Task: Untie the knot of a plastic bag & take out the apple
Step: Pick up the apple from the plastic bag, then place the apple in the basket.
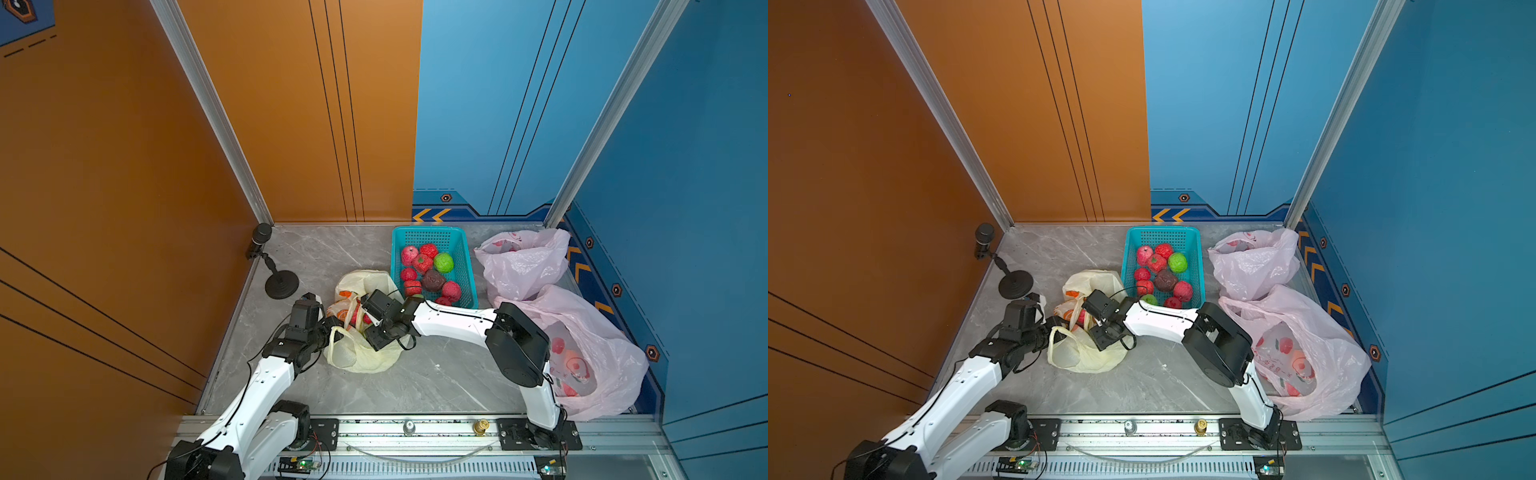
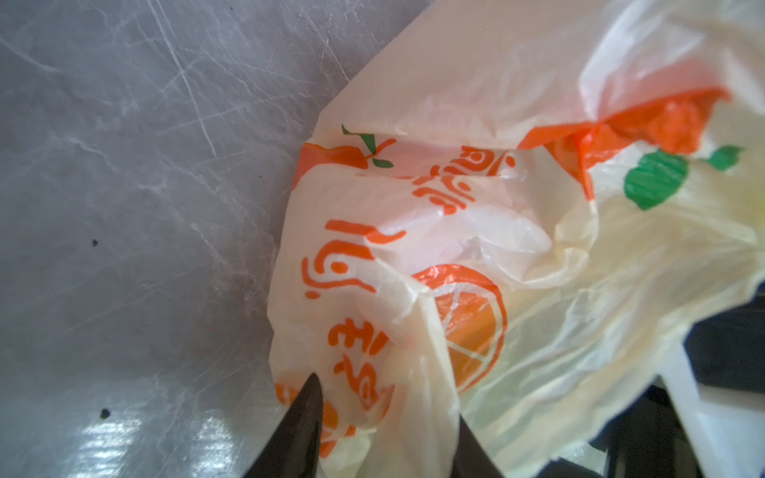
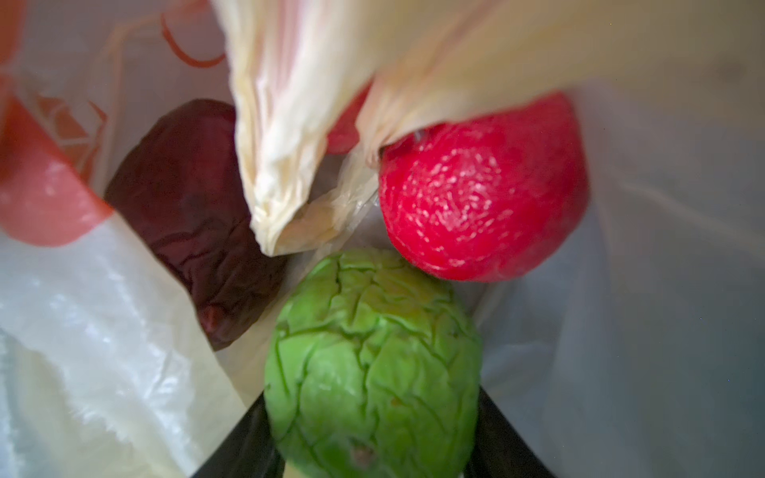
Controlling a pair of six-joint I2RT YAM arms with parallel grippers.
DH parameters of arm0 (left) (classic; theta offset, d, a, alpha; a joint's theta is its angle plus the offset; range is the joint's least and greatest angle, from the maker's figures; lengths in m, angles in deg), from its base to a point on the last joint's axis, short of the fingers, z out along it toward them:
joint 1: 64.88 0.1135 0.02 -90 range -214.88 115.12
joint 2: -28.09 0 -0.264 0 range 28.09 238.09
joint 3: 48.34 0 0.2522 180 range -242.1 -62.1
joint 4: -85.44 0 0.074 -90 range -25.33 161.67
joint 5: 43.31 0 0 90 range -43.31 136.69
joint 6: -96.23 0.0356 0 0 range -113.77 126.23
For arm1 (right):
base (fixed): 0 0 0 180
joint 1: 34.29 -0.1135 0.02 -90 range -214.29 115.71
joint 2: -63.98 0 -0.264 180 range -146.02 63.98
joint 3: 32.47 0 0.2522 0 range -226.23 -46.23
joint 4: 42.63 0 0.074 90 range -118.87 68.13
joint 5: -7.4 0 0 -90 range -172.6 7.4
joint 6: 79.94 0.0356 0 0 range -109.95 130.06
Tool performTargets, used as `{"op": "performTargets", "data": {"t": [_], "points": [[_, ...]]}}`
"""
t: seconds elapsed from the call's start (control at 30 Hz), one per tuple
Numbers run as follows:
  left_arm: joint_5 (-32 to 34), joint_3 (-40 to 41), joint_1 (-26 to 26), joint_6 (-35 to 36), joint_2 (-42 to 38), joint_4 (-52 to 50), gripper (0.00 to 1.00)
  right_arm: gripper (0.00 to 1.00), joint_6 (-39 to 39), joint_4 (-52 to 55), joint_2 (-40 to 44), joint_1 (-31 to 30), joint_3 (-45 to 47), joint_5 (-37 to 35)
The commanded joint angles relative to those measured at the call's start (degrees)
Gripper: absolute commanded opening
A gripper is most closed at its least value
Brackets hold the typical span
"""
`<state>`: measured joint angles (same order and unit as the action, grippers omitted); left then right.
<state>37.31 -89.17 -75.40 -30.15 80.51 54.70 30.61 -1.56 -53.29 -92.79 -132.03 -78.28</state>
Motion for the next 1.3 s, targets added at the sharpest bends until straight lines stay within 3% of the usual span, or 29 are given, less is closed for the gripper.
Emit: {"op": "performTargets", "data": {"t": [0.0,0.33,0.47,0.67,0.8,1.0,1.27], "points": [[0.21,0.26,0.4,1.14,-0.96,-1.29,0.41,0.55,-1.4,-4.77,6.09,-0.46,2.13,0.12],[0.49,0.09,0.51,1.8,-1.65,-2.35,0.41,0.54,-3.62,-18.31,24.69,1.74,12.24,7.72],[0.28,-0.26,0.56,2.23,-1.92,-3.04,0.4,0.54,-3.32,-13.87,28.4,6.05,12.33,1.76],[0.18,-1.79,0.53,2.98,-3.24,-5.21,0.44,0.54,-5.97,0.01,24.83,15.6,10.03,-14.39],[-0.37,-2.02,0.51,3.16,-3.34,-5.31,0.46,0.54,-6.81,2.9,21.07,20.16,9.86,-17.31],[-1.02,-2.01,0.42,3.36,-2.59,-4.61,0.45,0.58,-6.87,4.4,16.43,21.95,9.2,-16.29],[-2.12,-2.05,0.46,3.81,-1.38,-3.42,0.3,0.75,-6.92,3.39,16.29,23.71,9.3,-6.04]]}}
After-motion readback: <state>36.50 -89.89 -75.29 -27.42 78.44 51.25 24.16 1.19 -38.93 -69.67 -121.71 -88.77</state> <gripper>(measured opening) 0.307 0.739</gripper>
